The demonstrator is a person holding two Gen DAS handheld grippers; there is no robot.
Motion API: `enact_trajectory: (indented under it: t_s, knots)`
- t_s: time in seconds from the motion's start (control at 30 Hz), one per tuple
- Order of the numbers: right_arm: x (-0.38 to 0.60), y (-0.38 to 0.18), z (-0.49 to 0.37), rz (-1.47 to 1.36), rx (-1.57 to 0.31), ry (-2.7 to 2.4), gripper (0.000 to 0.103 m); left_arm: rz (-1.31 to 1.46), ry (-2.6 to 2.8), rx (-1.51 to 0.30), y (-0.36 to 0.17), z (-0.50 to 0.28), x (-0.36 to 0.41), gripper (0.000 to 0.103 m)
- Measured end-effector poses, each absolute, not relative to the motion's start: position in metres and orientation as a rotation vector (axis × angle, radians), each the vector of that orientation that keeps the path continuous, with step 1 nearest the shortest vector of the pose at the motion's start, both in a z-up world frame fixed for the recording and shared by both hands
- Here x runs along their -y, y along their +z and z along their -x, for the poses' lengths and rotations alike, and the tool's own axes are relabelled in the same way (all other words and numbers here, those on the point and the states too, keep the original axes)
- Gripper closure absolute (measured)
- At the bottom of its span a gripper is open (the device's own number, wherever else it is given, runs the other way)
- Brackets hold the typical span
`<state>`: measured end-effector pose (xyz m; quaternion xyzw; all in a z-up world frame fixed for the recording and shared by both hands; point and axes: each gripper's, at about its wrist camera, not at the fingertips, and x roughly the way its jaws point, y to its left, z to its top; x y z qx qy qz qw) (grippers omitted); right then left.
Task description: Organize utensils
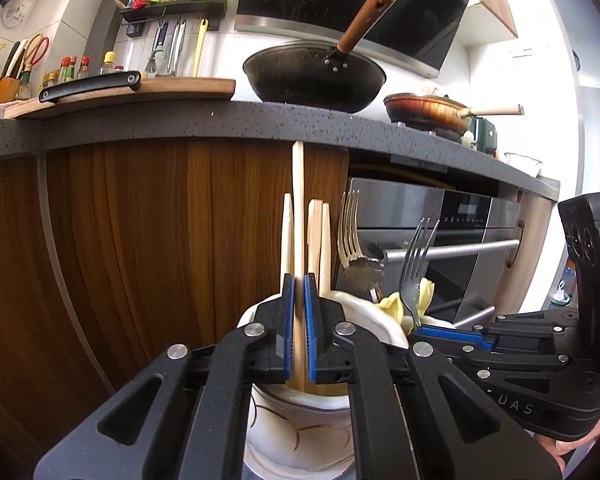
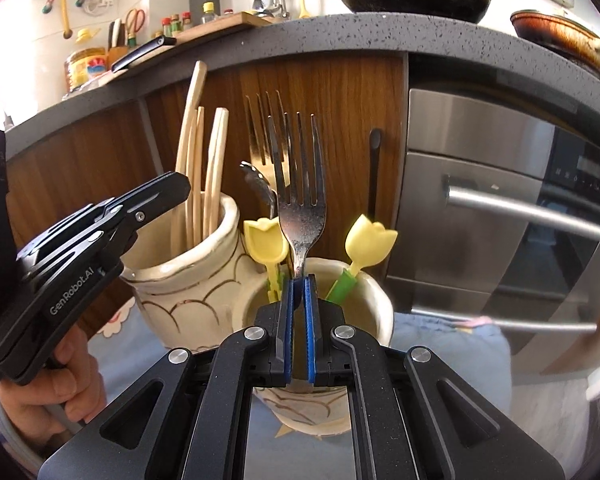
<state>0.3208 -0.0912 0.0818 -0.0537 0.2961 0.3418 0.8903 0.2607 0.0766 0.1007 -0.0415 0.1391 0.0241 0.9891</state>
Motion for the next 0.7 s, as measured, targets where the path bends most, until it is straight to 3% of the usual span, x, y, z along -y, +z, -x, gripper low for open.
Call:
enact_trajectory:
  t_s: [0.3,0.47,0.63,0.7]
  knots:
    - [0.095,0.081,-0.324,0.079,-0.615,0.711,0.096,0.072,0.053,-0.286,0.1,-0.26,-0.073,0.097]
    - [0.098,0.088,-0.318,0.059,-0.572,0.721,0.087,0.06,0.054,-0.272,0.103,-0.256,-0.071,0.094]
    - [0.11,0.098,-0.307,0.04,-0.484,0.696,0.084,0.044,0.053,-0.252,0.108,-0.248,-0.071,0.083]
    - [0.119,0.103,-0.303,0.004,-0.439,0.69,0.079,0.04,0.054,-0.243,0.11,-0.244,-0.072,0.067]
